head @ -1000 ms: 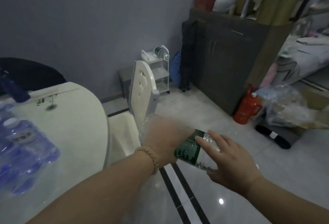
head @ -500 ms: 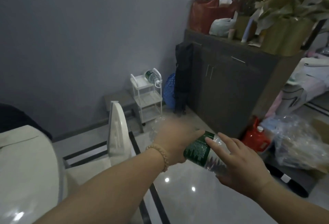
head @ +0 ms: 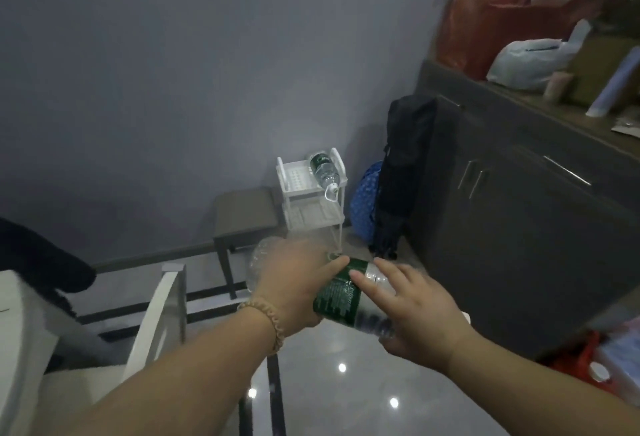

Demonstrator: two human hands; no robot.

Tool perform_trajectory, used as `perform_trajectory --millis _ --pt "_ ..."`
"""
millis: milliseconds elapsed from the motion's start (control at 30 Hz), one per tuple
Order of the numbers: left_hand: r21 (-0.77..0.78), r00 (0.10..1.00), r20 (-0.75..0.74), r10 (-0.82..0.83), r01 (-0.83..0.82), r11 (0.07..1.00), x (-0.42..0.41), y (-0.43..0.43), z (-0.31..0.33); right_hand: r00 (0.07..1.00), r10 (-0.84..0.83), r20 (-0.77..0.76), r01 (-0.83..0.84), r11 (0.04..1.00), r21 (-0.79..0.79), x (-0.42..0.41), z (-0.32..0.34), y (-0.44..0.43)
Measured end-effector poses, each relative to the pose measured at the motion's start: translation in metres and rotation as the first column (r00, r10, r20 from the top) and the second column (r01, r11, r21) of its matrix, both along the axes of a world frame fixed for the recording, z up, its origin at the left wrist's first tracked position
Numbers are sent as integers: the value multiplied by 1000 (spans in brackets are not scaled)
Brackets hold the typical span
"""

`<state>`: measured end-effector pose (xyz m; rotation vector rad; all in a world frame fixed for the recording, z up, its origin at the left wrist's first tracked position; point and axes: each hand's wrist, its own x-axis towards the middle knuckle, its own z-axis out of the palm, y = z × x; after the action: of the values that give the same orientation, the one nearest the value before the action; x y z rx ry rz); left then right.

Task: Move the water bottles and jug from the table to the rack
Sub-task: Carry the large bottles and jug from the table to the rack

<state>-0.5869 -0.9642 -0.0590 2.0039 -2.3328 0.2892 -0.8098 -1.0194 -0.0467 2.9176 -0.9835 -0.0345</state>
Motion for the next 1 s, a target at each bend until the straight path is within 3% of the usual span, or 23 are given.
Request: perform_trajectory --millis 267,667,1000 --pt "11 980 20 198 -198 980 94 -114 -13 976 219 -15 -219 975 35 110 -21 -153" --pt "129 993 93 73 -85 988 215 -319 -38 1000 7 -9 -6 989 146 223 -50 -323" --pt "261 992 52 116 -126 957 273 -451 -91 995 19 -98 2 978 209 286 -90 -459"
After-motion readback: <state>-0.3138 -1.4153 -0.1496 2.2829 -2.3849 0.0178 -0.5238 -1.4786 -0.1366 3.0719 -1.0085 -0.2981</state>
